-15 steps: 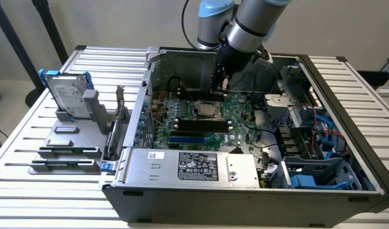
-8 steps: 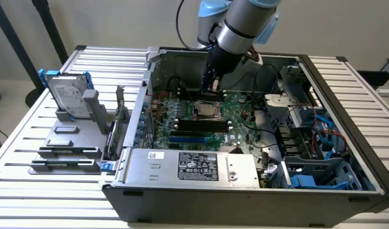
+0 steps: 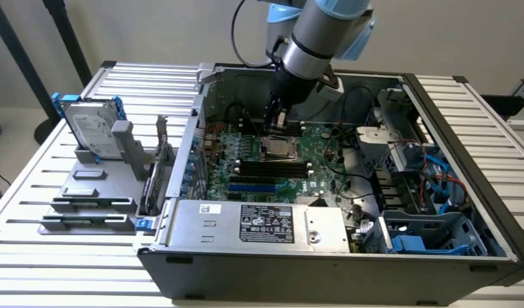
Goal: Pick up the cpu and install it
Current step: 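Close the cpu cover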
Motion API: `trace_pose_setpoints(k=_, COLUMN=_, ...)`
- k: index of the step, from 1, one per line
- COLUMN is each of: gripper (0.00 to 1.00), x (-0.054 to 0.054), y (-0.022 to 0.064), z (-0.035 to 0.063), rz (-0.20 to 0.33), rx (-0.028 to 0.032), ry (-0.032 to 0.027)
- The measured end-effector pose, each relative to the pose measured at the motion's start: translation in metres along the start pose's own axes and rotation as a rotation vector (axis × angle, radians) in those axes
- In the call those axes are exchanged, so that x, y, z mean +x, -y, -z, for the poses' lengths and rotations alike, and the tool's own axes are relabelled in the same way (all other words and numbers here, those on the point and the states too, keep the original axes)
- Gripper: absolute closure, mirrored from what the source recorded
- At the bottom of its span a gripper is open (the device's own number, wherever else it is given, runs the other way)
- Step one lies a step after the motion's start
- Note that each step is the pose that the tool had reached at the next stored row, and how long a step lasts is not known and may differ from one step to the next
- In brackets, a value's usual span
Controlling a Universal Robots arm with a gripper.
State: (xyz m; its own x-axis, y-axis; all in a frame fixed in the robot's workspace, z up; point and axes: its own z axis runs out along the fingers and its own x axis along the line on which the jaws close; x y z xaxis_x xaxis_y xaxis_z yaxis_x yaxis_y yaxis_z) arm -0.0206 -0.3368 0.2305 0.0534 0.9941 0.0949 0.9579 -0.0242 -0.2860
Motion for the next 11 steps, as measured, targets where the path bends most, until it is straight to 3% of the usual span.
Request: trace_pose_setpoints(k=11, gripper=0.89, x=-0.002, y=-0.0057, z=-0.0191, rz=0.0, rx=0.0004, ry=0.0002)
